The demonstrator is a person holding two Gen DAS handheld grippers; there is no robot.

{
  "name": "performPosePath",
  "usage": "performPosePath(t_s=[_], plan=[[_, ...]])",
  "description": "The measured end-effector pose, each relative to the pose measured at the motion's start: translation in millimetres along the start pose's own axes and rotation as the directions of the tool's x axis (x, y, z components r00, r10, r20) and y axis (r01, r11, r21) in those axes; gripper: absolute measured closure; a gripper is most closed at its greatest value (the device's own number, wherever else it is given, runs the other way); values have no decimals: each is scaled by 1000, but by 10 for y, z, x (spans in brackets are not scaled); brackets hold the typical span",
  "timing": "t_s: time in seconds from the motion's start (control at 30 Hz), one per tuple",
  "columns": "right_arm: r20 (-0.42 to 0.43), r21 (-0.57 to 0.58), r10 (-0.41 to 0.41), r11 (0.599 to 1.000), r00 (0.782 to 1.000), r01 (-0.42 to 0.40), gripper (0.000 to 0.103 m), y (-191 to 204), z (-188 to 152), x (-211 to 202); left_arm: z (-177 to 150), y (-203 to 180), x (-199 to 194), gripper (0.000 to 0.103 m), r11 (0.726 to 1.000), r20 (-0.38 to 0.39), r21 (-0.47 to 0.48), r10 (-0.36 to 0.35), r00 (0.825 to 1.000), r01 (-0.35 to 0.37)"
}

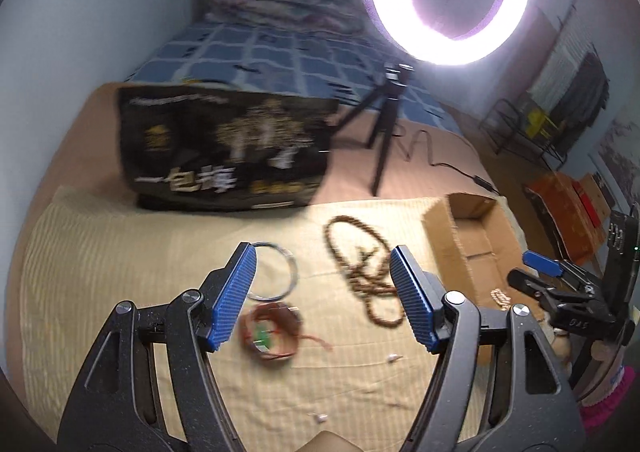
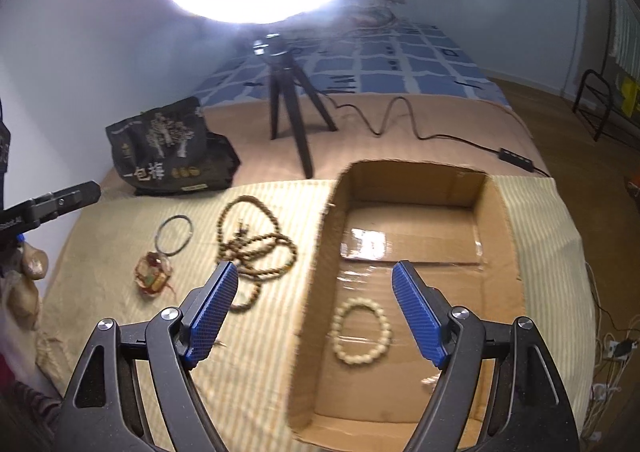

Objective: Organize jewelry
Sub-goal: 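Move left tool to the red-strap watch while right tool moves to the brown wooden beads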

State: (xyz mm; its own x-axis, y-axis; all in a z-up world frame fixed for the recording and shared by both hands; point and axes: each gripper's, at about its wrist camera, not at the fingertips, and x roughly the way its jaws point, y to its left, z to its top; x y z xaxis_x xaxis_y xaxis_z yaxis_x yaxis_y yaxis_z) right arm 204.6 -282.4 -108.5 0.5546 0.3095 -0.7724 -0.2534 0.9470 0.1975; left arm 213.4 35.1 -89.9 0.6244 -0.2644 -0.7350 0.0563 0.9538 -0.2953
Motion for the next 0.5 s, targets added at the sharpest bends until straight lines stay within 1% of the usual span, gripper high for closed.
performPosePath(t_s=[0.13,0.27,0.4,0.47,0.5], plan=[[-14,0,18,1000,1000,-18,24,159,68,96,-61,275,9,32,999,-19,-45,19,1000,-20],[-29,-14,17,1000,999,-18,24,289,110,207,-152,492,93,32,996,-67,-84,7,998,-13],[-62,-21,23,999,998,-25,24,413,156,363,-238,553,215,40,997,-124,-82,-26,992,16],[-87,-33,23,999,996,-26,24,494,175,464,-288,564,300,44,996,-157,-85,-39,987,26],[-95,-36,25,999,995,-28,24,523,181,495,-317,579,337,45,996,-172,-86,-47,984,32]])
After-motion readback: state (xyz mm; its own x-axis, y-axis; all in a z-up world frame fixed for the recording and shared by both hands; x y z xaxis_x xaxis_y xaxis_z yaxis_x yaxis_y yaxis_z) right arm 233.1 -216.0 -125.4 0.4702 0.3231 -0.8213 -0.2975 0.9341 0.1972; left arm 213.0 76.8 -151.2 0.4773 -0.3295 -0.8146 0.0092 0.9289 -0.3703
